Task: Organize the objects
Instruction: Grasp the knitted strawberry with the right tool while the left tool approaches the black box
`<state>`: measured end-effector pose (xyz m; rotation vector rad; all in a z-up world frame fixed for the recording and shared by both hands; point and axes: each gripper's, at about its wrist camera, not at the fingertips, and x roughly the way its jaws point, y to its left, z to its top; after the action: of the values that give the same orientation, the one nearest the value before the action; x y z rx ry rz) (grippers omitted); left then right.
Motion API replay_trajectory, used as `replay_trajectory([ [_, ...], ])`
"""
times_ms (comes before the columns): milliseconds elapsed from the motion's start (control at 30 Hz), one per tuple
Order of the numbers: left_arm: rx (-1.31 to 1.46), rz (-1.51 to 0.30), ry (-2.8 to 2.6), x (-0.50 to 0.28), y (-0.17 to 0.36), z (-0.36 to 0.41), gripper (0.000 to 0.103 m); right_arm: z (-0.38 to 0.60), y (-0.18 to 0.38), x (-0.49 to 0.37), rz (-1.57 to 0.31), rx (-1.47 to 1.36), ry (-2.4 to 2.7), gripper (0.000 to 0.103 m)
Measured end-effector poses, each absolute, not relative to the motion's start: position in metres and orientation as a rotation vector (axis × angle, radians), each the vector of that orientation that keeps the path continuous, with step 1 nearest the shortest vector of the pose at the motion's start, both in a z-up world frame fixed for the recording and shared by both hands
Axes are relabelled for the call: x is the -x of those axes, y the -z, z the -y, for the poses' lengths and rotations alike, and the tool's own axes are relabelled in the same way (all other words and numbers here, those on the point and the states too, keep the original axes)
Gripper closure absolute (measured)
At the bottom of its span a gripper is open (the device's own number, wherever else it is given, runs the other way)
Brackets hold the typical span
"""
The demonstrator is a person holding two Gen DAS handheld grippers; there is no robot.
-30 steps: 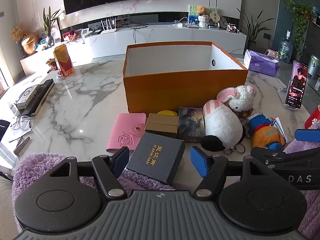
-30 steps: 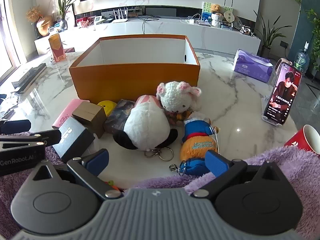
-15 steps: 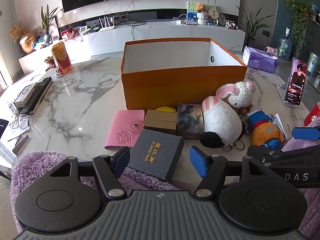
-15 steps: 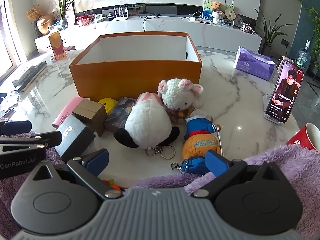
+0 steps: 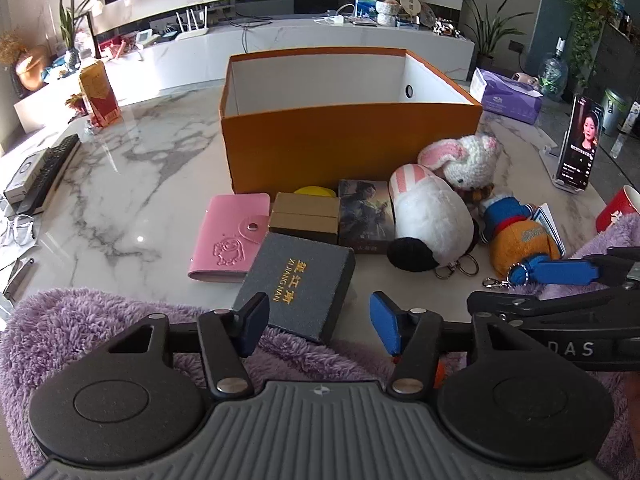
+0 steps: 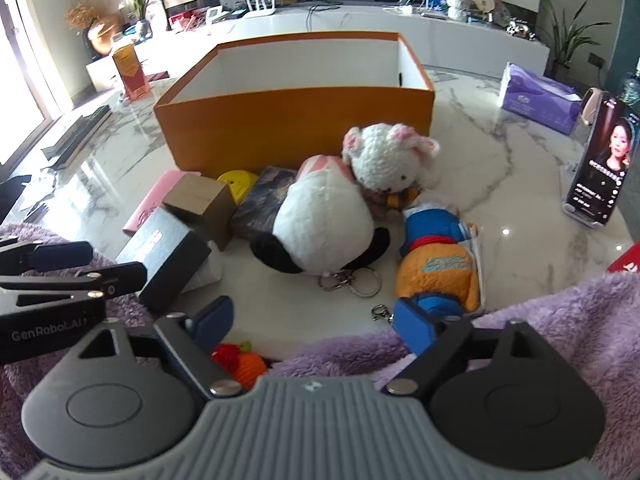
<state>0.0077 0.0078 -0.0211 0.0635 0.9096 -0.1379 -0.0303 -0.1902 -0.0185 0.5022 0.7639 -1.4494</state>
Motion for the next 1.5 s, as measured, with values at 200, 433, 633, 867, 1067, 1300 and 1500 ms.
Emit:
replay_trajectory([
  [200, -0.086, -0.975, 0.157, -0.011, 0.032, -0.01, 0.047, 0.197, 0.043, 0.02, -0.862, -0.561, 1.312, 0.042],
  [433, -0.094, -1.014, 0.153, -0.015, 0.039, -0.015, 0.047, 0.202, 0.064, 0.007, -0.941, -0.539, 1.254, 0.043],
  [633, -0.099, -1.022, 0.163, -0.019, 0.042, -0.016, 0.047, 0.209, 0.076, -0.001, -0.978, -0.574, 1.164, 0.053],
  [867, -0.105, -1.027, 0.172, -0.023, 0.046, -0.017, 0.047, 0.219, 0.09, 0.001, -0.984, -0.658, 1.125, 0.055],
  [1067, -0.108, -1.027, 0.179, -0.025, 0.047, -0.015, 0.046, 0.223, 0.096, -0.001, -0.996, -0.671, 1.123, 0.056],
  [1300, -0.112, -1.023, 0.193, -0.024, 0.046, -0.014, 0.046, 0.225, 0.096, 0.001, -0.982, -0.693, 1.13, 0.059],
  [1500, -0.1, -1.007, 0.198, -0.023, 0.043, -0.017, 0.046, 0.218, 0.075, 0.0, -0.942, -0.665, 1.111, 0.103],
])
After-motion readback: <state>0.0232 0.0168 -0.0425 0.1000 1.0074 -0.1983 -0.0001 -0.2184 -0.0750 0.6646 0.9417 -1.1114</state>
